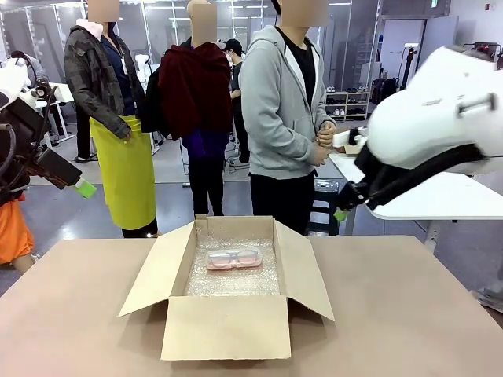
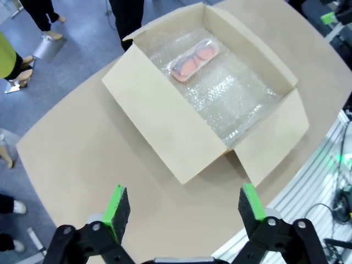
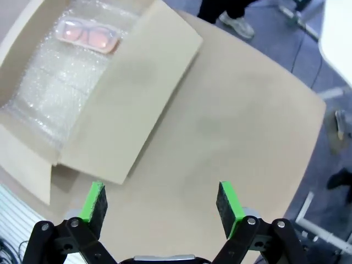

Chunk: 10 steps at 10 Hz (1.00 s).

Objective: Pack the glasses set securely to prepare it for shipping.
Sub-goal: Put the Glasses case from the right side of the table into the Package Box.

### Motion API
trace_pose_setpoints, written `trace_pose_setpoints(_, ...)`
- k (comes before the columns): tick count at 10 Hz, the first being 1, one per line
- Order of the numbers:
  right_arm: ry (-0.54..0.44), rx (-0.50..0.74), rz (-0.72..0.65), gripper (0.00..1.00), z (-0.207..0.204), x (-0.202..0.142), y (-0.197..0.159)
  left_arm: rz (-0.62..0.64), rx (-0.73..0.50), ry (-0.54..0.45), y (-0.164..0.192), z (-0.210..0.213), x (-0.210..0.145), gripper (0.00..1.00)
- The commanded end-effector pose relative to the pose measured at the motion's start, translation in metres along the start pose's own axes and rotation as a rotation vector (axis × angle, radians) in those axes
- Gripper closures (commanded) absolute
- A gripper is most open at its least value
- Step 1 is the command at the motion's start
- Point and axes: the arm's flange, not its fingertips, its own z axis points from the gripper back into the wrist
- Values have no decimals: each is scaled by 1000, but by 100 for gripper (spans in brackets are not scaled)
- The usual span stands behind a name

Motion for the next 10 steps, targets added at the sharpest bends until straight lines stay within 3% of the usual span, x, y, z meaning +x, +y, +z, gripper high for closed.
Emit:
trace_pose_setpoints(1,7,38,-120,0,31,-25,-9,-3,-12,-8,0,2,0,0)
trace_pose_setpoints(4,-28,6,-178,0,56,-51,-15,-3,-12,-8,0,2,0,0)
trace_pose_setpoints(5,-3,28,-126,0,51,-38,-25,-3,-12,-8,0,2,0,0)
trace_pose_setpoints(10,-3,28,-126,0,51,-38,-25,-3,-12,-8,0,2,0,0)
